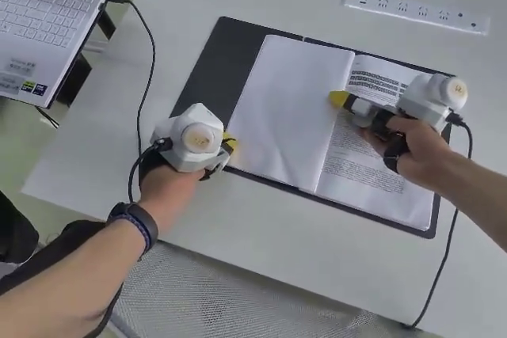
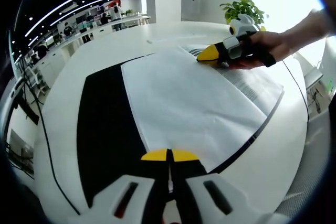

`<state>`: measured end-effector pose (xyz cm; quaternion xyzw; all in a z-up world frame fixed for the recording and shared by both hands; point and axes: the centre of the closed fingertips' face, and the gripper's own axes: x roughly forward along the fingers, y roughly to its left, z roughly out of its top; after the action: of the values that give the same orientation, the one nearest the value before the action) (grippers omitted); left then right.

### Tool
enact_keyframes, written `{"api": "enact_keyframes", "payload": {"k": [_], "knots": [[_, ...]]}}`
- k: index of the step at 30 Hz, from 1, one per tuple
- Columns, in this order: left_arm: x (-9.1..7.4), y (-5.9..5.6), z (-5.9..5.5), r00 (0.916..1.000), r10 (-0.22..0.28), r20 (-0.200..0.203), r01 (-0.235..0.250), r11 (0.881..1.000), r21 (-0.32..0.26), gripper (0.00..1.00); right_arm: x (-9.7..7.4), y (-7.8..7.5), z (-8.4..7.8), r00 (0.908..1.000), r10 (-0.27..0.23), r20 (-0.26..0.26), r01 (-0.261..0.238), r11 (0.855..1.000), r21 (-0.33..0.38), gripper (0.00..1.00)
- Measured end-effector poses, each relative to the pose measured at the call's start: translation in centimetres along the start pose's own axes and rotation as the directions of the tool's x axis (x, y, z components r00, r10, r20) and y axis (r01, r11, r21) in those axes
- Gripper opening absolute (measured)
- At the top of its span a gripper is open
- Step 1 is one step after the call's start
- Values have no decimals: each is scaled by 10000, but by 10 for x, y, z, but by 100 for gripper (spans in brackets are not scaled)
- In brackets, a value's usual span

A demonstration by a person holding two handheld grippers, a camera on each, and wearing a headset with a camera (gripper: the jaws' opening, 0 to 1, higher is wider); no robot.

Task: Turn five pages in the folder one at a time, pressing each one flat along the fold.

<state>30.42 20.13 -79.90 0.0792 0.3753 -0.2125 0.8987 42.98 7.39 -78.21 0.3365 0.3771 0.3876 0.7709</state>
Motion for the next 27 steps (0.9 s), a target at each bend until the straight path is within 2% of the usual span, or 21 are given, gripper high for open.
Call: {"api": "enact_keyframes", "payload": {"k": [5,7,10,11,13,17,21,23,27], "knots": [[1,1,-1,10000,-21,45,21,10000,-1,0,1,-6,2,9998,189,40,-189,9998,-54,0],[2,2,-1,9999,-64,101,64,10000,5,0,7,-22,6,9997,256,36,-256,9997,41,0],[3,3,-2,9998,-45,187,46,10000,-82,0,12,-31,13,9996,286,75,-287,9995,147,0],[3,3,-2,9998,-25,191,26,10000,-47,0,14,-35,18,9995,277,169,-282,9990,341,0],[4,3,-2,9998,-24,190,25,10000,-35,0,15,-33,23,9987,186,469,-220,9970,742,0],[5,4,-3,9998,-108,190,107,9999,26,0,21,-42,40,9933,-119,1151,9,9955,951,0],[5,4,-3,9997,-104,202,104,9999,-2,0,28,-52,56,9837,-359,1760,133,9917,1281,0],[5,4,-3,9997,-93,220,92,10000,10,0,30,-55,60,9804,-430,1924,143,9888,1483,0],[5,3,-2,9996,-125,237,123,9999,85,0,32,-54,66,9754,-501,2146,198,9898,1413,0]]}}
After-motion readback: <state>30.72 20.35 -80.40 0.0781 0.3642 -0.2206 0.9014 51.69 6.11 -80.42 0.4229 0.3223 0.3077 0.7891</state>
